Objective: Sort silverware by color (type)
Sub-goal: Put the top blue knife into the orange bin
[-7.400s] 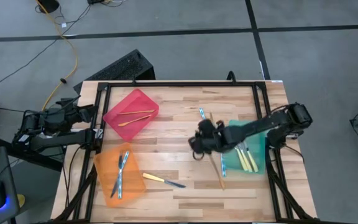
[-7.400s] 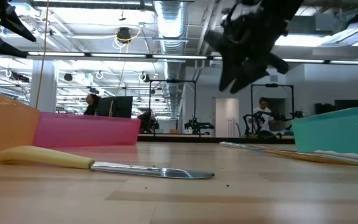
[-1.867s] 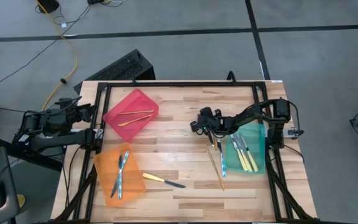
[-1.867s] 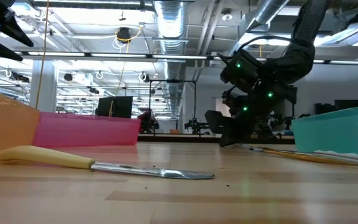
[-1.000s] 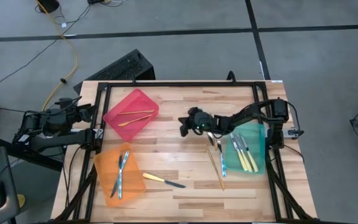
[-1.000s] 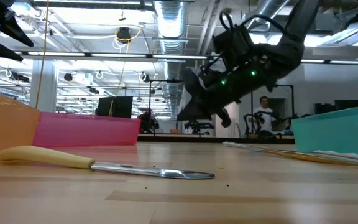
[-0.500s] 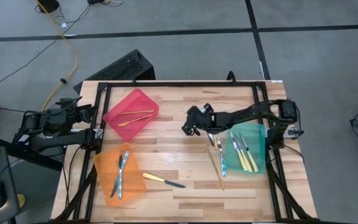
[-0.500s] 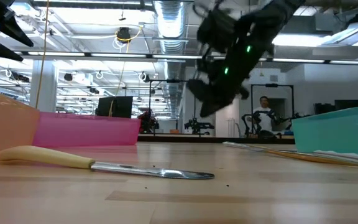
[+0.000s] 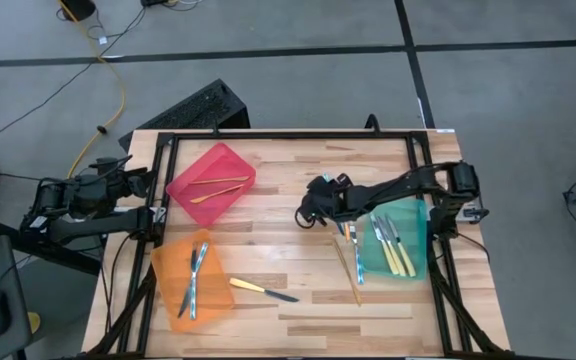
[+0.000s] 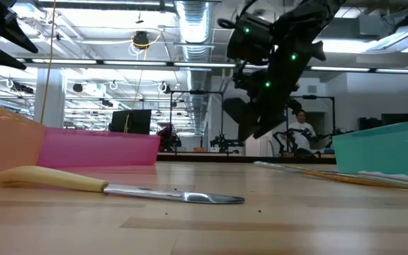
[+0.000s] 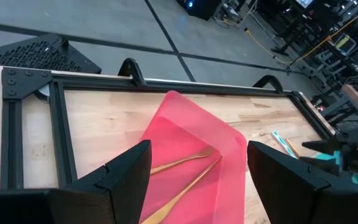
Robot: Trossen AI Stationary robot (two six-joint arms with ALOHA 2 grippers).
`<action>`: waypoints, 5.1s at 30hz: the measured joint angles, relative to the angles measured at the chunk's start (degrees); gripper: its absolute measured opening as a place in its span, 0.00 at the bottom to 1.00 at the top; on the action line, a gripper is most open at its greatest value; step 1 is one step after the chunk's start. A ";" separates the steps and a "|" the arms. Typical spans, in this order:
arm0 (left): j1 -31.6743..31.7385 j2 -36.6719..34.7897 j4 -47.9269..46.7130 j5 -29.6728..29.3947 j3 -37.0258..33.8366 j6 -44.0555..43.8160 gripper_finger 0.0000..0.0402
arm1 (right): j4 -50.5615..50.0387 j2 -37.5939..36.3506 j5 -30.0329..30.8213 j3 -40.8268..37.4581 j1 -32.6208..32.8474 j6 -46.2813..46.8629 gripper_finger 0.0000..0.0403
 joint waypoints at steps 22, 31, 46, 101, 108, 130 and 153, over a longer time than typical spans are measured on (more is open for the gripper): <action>-0.02 0.00 0.02 1.04 0.00 -0.12 0.61 | 9.64 9.85 -8.74 0.07 -2.63 3.56 0.66; -0.01 0.00 0.02 1.27 0.00 -0.89 0.61 | 5.54 4.19 -8.22 0.00 -2.17 2.11 0.65; 0.00 0.00 0.02 1.22 0.00 -0.94 0.61 | 2.86 1.64 -7.88 -7.33 -3.51 8.20 0.64; -0.01 0.02 0.00 -0.16 0.00 -1.04 0.61 | 42.41 4.23 -18.65 -16.25 -5.44 -20.09 0.64; -0.02 0.02 0.00 -0.04 0.00 -1.07 0.61 | 46.21 10.72 -17.20 -15.90 -5.19 -17.56 0.58; -0.02 0.02 -0.39 0.18 0.01 -1.38 0.61 | 47.10 11.17 -18.36 -13.27 -5.75 -12.97 0.11; -0.01 0.02 -0.40 -0.58 0.01 -1.66 0.61 | 48.73 11.45 -31.85 8.71 -0.98 -19.93 0.11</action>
